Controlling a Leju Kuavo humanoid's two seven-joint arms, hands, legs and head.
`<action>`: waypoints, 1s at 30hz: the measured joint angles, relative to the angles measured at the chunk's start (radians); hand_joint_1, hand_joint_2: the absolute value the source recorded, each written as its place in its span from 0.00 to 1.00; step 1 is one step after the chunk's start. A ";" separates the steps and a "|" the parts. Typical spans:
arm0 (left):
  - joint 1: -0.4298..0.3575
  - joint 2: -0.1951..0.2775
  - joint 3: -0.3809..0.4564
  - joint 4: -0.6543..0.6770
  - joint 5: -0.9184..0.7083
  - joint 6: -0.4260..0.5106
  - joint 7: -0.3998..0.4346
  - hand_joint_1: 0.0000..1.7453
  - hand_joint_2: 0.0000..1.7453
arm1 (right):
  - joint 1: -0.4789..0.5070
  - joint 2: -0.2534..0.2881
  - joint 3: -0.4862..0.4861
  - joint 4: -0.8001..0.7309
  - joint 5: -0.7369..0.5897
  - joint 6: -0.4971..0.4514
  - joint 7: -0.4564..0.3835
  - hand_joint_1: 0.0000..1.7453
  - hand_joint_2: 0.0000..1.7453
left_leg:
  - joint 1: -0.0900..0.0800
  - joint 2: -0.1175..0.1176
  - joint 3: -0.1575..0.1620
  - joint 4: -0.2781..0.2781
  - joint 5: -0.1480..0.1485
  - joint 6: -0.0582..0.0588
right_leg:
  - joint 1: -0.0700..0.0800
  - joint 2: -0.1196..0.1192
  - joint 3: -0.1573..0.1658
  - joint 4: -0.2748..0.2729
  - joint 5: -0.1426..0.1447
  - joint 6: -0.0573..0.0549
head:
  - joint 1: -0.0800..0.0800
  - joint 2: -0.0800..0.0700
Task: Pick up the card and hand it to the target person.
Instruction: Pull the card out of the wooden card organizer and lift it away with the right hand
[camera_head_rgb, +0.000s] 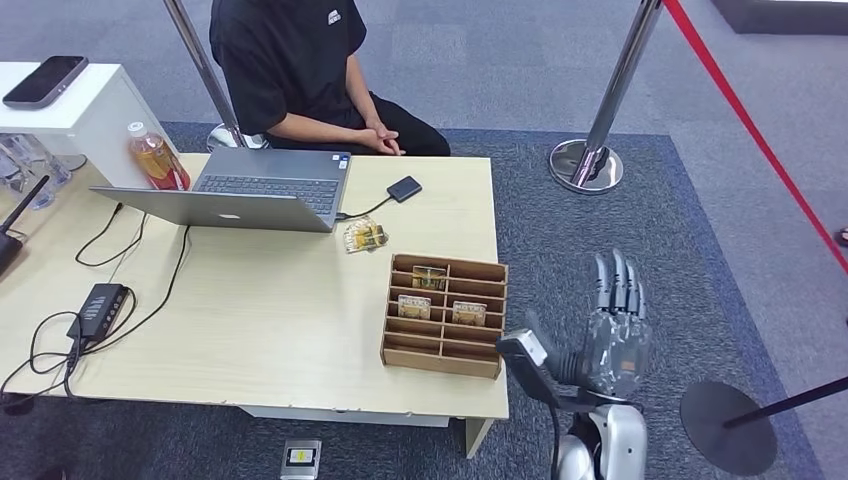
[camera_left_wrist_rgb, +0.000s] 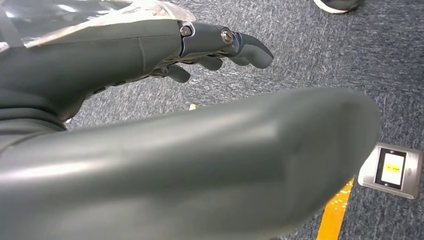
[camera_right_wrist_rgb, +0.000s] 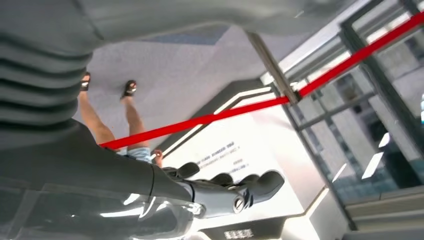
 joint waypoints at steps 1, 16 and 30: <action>0.000 0.000 0.000 0.000 -0.002 0.000 0.000 0.00 0.00 | 0.007 -0.002 0.021 -0.002 0.009 0.000 0.026 0.51 1.00 | 0.000 0.000 0.000 0.000 0.000 0.000 | 0.000 0.000 0.000 0.000 0.000 0.000 | 0.000 0.000; 0.000 0.000 0.008 0.000 -0.002 0.010 0.011 0.00 0.00 | -0.015 -0.026 0.180 0.123 0.114 0.059 0.227 0.89 1.00 | 0.000 0.000 0.000 0.000 0.000 0.000 | 0.000 0.000 0.000 0.000 0.000 0.000 | 0.000 0.000; 0.000 0.000 0.009 0.000 -0.004 0.010 0.018 0.00 0.00 | -0.071 -0.037 0.235 0.201 0.175 0.108 0.283 0.61 1.00 | 0.000 0.000 0.000 0.000 0.000 0.000 | 0.000 0.000 0.000 0.000 0.000 0.000 | 0.000 0.000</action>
